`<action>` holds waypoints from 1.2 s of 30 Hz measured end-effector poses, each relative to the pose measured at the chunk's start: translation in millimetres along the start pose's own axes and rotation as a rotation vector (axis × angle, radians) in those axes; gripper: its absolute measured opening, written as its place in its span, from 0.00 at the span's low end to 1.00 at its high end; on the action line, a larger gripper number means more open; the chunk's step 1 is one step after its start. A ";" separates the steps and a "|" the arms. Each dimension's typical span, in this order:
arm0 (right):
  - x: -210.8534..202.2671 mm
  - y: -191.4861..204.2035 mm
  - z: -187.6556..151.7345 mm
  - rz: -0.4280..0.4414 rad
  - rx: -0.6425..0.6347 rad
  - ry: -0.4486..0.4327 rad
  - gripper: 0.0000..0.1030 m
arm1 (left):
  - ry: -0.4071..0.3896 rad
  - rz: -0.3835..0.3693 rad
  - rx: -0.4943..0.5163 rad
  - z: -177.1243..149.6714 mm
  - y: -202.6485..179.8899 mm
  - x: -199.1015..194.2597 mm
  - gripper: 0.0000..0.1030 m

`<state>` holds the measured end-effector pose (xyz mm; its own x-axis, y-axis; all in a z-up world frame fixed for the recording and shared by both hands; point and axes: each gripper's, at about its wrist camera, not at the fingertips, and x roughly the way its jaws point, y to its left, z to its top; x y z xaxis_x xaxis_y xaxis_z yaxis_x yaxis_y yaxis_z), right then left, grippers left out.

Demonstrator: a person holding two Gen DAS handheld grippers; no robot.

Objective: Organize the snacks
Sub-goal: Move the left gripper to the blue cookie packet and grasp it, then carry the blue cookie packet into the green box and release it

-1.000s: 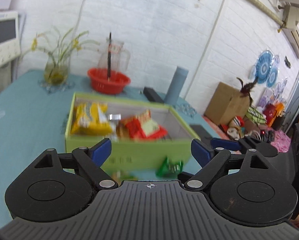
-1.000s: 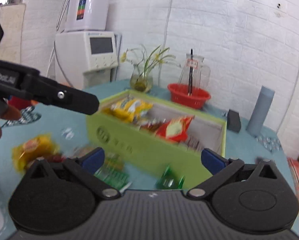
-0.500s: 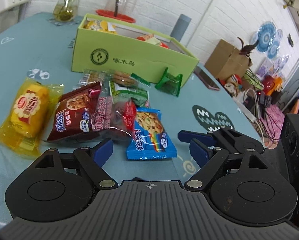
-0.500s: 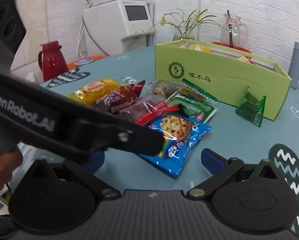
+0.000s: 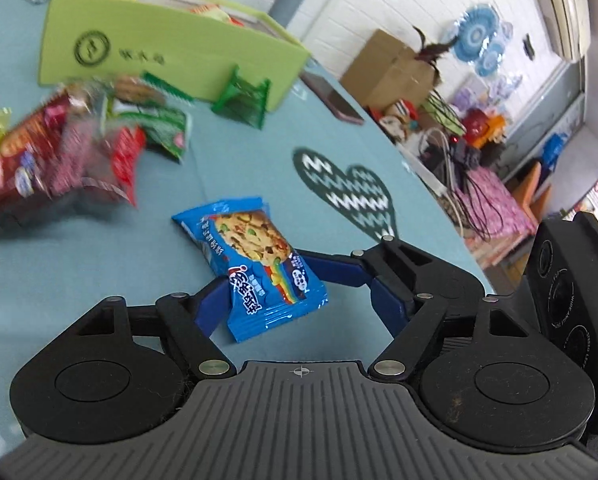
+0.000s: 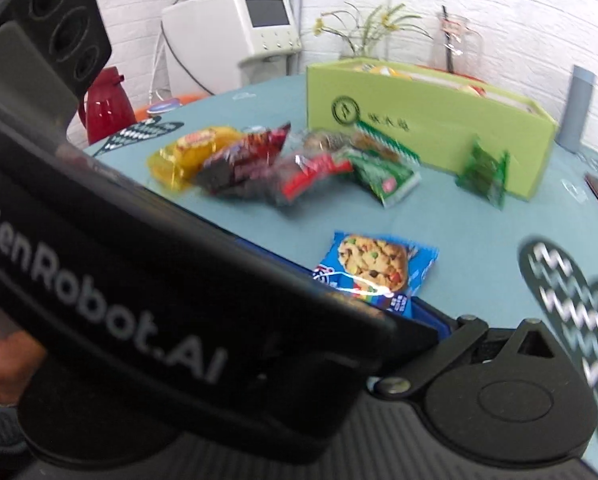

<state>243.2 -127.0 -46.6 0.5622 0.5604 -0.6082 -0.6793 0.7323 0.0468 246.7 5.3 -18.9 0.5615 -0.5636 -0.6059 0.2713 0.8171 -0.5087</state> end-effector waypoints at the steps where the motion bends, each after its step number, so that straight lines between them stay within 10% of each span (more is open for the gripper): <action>1: -4.8 1.4 -6.4 -0.004 0.005 0.003 0.99 | 0.009 -0.006 -0.001 -5.3 -3.1 0.7 0.60; 12: -32.5 -4.8 -19.7 -0.126 0.097 -0.100 0.99 | -0.074 0.052 0.013 14.4 -11.9 -16.7 0.68; 15: -23.5 -6.8 -21.3 -0.157 0.095 -0.084 0.84 | -0.009 0.067 0.005 10.6 -7.6 3.0 0.57; 16: -21.5 -9.4 -23.4 -0.149 0.106 -0.075 0.66 | 0.014 0.070 0.002 7.8 -5.3 9.6 0.49; 19: -23.0 -13.4 -22.7 -0.146 0.111 -0.081 0.60 | 0.011 0.082 0.039 3.0 -6.5 16.2 0.15; 36: 19.5 -67.7 96.3 -0.133 -0.012 -0.250 0.64 | -0.205 0.116 0.059 142.4 8.4 4.3 0.10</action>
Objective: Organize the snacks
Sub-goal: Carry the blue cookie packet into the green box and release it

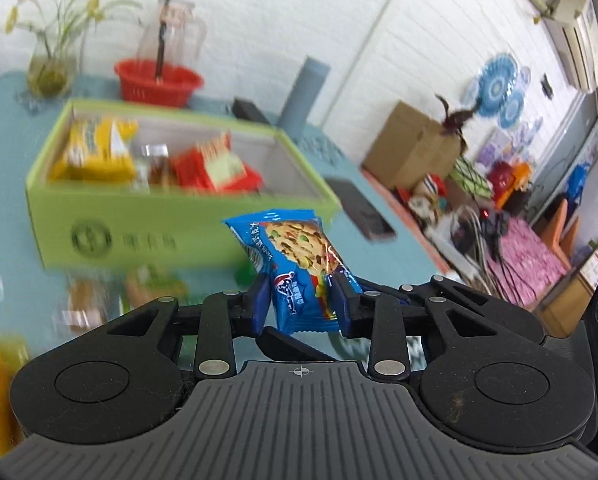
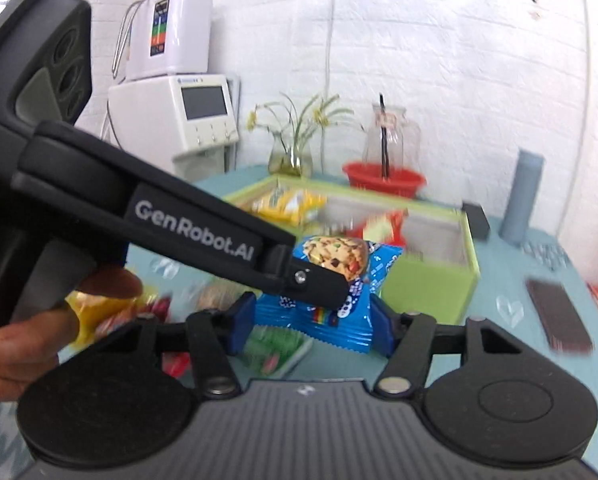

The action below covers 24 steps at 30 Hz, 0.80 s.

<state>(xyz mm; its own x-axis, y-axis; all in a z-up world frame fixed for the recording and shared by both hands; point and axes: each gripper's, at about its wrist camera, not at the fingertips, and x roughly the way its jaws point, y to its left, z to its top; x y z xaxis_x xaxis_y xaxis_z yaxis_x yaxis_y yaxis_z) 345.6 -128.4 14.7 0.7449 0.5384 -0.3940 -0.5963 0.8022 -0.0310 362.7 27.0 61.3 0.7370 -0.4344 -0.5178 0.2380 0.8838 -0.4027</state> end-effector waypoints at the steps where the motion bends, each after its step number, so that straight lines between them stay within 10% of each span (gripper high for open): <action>1: 12.2 -3.9 9.5 0.008 -0.012 -0.006 0.65 | -0.019 0.016 0.005 13.0 5.0 4.7 0.11; 12: 131.8 -42.7 54.1 0.071 0.012 0.049 0.71 | -0.012 0.153 -0.034 79.3 77.8 81.8 0.27; 14: 128.4 -40.3 51.6 0.074 -0.008 0.042 0.76 | -0.023 0.169 -0.030 76.4 81.7 81.9 0.47; 16: 121.7 -42.2 56.1 0.061 -0.016 0.024 0.90 | -0.051 0.164 -0.027 74.5 80.5 75.3 0.52; 24: 85.3 -32.1 66.0 0.064 -0.051 -0.060 0.90 | -0.115 0.147 0.021 63.6 53.2 28.8 0.62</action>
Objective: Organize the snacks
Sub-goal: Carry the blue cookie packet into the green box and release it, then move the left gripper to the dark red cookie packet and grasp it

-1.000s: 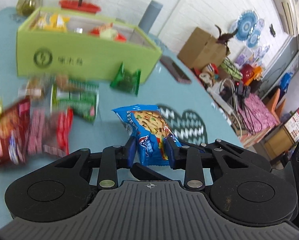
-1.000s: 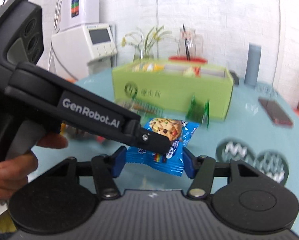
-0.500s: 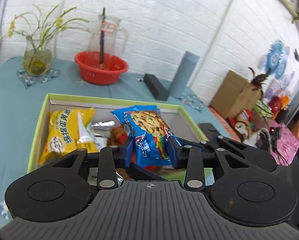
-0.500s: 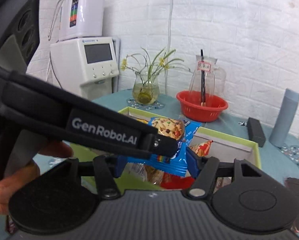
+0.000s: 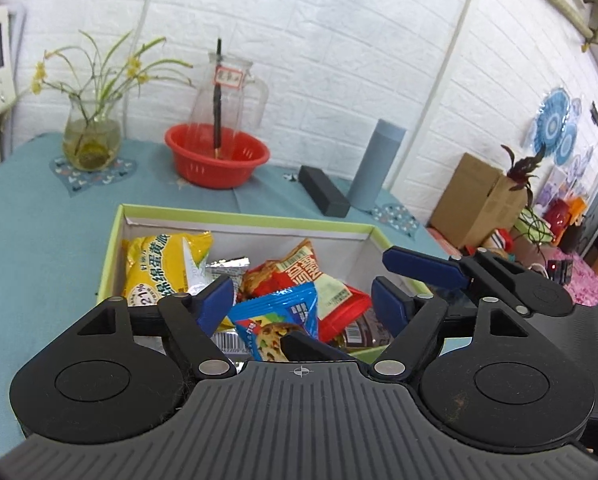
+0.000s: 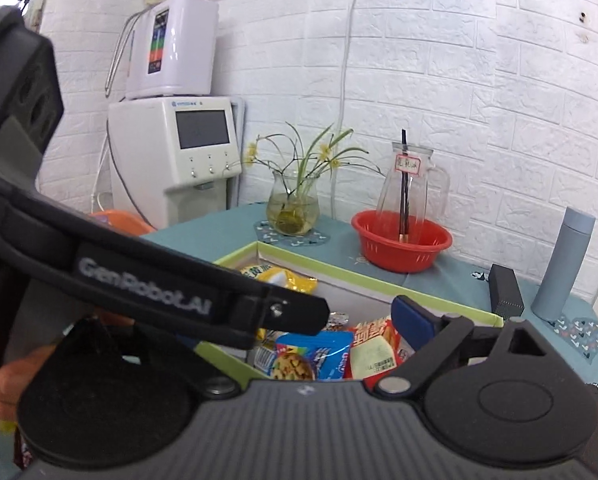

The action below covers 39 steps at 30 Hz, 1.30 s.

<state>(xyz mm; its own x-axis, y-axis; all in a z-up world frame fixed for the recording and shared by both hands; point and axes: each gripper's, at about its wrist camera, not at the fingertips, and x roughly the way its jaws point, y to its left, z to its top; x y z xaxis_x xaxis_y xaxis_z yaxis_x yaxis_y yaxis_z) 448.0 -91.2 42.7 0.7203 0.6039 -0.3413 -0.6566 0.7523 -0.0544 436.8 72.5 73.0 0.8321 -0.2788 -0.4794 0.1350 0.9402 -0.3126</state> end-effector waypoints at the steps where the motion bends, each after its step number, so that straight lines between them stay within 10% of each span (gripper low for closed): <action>1: -1.8 2.2 -0.2 0.001 -0.005 0.004 0.90 | -0.003 -0.002 0.001 -1.6 -1.8 -6.0 0.63; 17: -76.5 66.8 -68.0 0.075 0.057 0.138 1.00 | 0.041 0.049 -0.015 -88.2 -1.0 -87.9 0.72; 29: -46.5 132.5 -101.1 0.183 -0.024 0.270 0.99 | 0.088 0.016 0.058 -124.9 6.3 -106.7 0.59; 34: -70.0 141.5 -91.0 0.080 -0.122 0.198 1.00 | 0.055 0.075 -0.037 -122.2 41.4 -129.7 0.63; 39: -62.1 157.9 -82.6 0.198 -0.101 0.182 1.00 | 0.086 0.047 -0.218 -131.7 78.1 -134.0 0.59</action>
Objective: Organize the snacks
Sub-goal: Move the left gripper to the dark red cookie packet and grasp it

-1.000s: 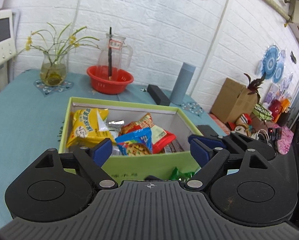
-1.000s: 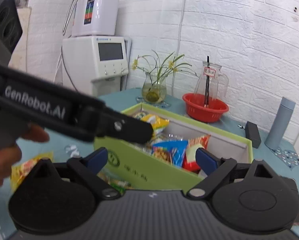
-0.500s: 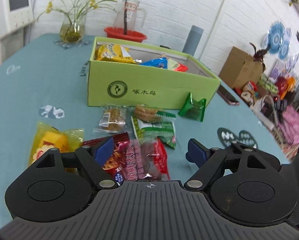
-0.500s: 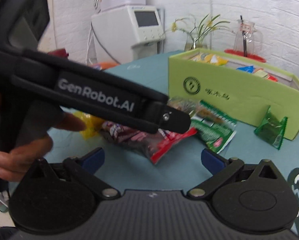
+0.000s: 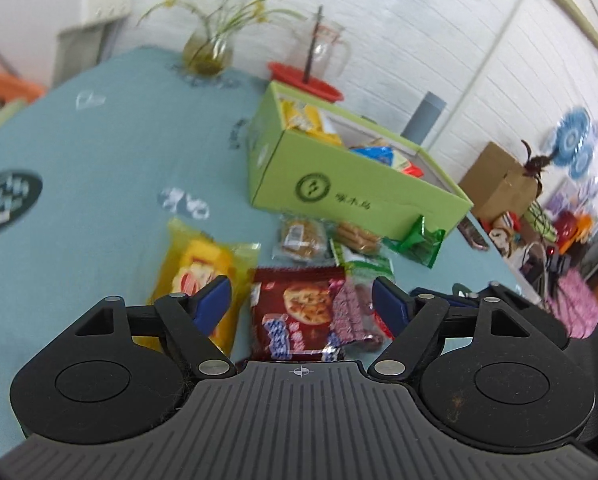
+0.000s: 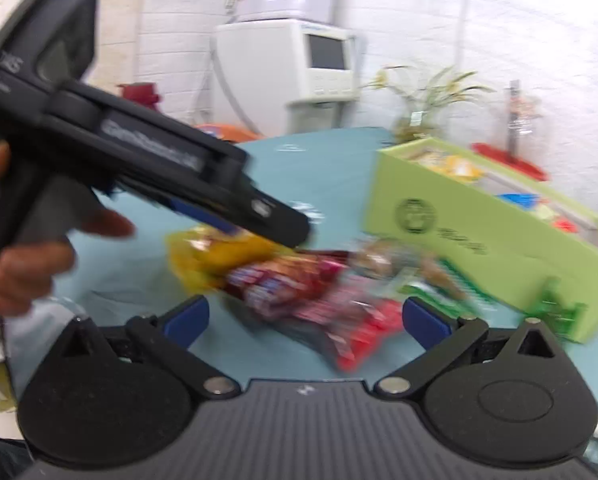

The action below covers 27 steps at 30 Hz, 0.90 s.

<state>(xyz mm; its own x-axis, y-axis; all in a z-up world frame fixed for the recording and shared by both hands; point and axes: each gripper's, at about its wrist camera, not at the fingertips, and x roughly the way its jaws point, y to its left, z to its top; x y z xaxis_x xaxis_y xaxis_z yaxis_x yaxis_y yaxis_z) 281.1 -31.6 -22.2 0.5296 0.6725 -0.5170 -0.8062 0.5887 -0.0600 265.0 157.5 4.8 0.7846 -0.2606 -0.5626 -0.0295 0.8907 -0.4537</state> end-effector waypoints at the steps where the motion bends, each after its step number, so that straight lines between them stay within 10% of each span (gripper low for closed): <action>1: 6.4 4.6 1.0 0.016 -0.016 0.010 1.00 | 0.018 -0.020 -0.018 -1.7 2.7 1.6 0.55; 10: 29.8 26.8 5.5 0.083 -0.148 0.058 0.99 | 0.073 -0.091 0.021 -9.6 -0.5 10.4 0.53; 27: -93.5 35.3 -64.1 -0.007 0.012 0.089 0.99 | 0.212 -0.242 0.129 -90.1 -89.3 -14.1 0.51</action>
<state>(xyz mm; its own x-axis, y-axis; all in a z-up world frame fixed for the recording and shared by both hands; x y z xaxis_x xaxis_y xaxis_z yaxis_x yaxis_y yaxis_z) 186.2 -102.5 -30.7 0.5095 0.6262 -0.5901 -0.7988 0.5992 -0.0538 200.8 48.1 -9.0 0.6125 -0.5299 -0.5865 0.2313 0.8297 -0.5081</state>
